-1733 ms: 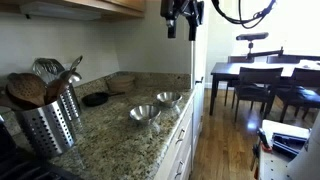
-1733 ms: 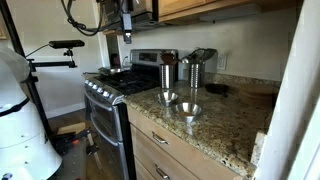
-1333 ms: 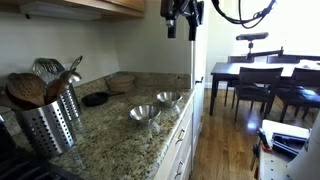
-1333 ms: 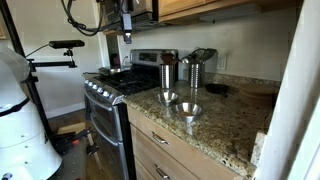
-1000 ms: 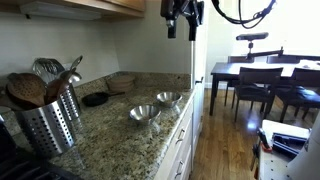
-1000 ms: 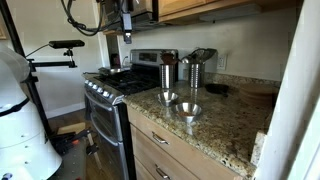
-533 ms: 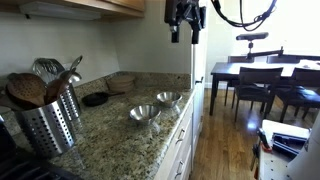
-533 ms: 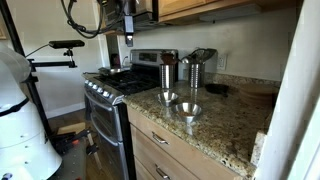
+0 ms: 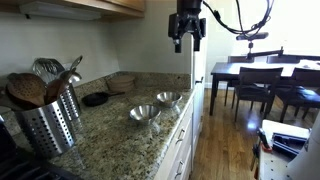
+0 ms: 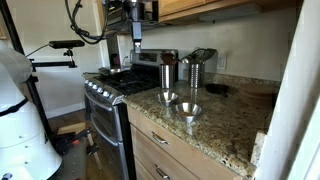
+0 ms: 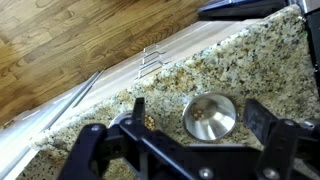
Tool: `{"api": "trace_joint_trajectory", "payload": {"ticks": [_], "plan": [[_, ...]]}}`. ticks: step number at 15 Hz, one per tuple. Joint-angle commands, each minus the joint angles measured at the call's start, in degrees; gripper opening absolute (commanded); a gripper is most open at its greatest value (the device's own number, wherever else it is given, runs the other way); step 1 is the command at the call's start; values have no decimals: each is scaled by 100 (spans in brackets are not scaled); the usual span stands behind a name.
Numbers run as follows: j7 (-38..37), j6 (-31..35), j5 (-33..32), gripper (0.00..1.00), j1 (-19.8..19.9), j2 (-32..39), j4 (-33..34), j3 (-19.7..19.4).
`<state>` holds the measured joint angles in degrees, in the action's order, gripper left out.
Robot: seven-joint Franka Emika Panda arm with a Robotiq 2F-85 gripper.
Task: Pour the contents in the right silver bowl into the other
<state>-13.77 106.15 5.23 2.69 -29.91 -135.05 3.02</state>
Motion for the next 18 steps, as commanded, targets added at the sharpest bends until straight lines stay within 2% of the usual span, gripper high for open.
{"api": "trace_joint_trajectory", "payload": {"ticks": [1, 11, 18], "plan": [[-89, 361, -225, 100, 186, 179, -128, -112], [-111, 861, -362, 100, 415, 1300, 85, -483], [-81, 891, -459, 100, 518, 1837, 461, -735]]}}
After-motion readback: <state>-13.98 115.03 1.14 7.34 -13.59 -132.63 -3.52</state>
